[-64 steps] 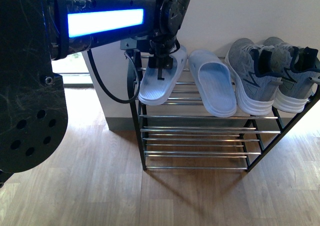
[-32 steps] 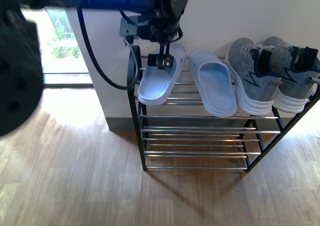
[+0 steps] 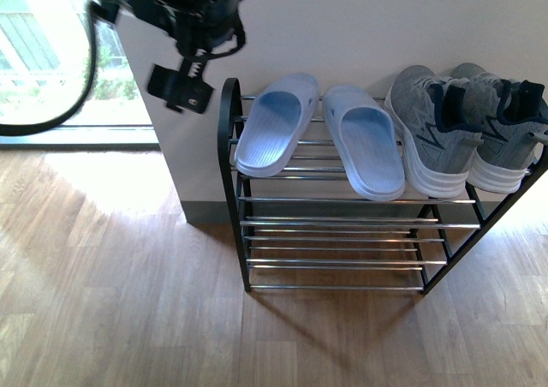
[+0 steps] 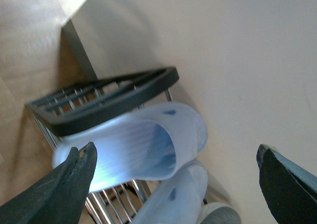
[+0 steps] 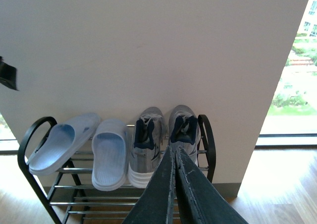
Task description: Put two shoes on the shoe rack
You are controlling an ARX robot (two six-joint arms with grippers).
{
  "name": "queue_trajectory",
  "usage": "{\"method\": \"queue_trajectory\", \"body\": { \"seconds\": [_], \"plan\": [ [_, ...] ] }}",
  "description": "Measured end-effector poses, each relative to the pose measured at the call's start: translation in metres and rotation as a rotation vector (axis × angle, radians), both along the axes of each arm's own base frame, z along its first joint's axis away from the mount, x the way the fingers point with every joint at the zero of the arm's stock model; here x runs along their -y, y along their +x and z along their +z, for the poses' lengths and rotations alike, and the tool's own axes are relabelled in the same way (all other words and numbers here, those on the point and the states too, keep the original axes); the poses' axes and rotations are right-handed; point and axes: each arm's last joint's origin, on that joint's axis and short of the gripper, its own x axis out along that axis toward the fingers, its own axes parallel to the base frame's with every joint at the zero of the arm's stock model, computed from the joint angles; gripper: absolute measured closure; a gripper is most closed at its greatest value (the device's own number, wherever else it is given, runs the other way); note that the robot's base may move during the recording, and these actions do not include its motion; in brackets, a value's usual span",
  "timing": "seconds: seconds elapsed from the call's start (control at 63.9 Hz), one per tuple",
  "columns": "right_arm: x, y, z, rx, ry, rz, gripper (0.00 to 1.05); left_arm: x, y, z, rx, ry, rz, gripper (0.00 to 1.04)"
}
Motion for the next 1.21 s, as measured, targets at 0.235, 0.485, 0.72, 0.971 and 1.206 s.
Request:
{"method": "queue_trajectory", "body": {
  "seconds": [0.235,0.485,0.72,0.971,1.206],
  "plan": [
    [0.000,0.000,0.000,0.000,0.000,0.000,1.03,-0.062,-0.098,0.064,0.087,0.316,0.002,0.10],
    [0.000,0.000,0.000,-0.001,0.000,0.001,1.03,-0.127,-0.192,0.099,0.211,0.532,-0.074,0.17],
    [0.000,0.000,0.000,-0.002,0.000,0.000,1.03,-0.157,-0.229,0.074,0.510,0.993,-0.461,0.62],
    [0.000,0.000,0.000,-0.002,0.000,0.000,1.03,-0.175,-0.252,0.058,0.494,1.082,-0.485,1.04],
    [0.000,0.000,0.000,-0.002,0.000,0.000,1.03,-0.185,-0.271,0.046,0.490,1.094,-0.485,1.04]
  ]
}}
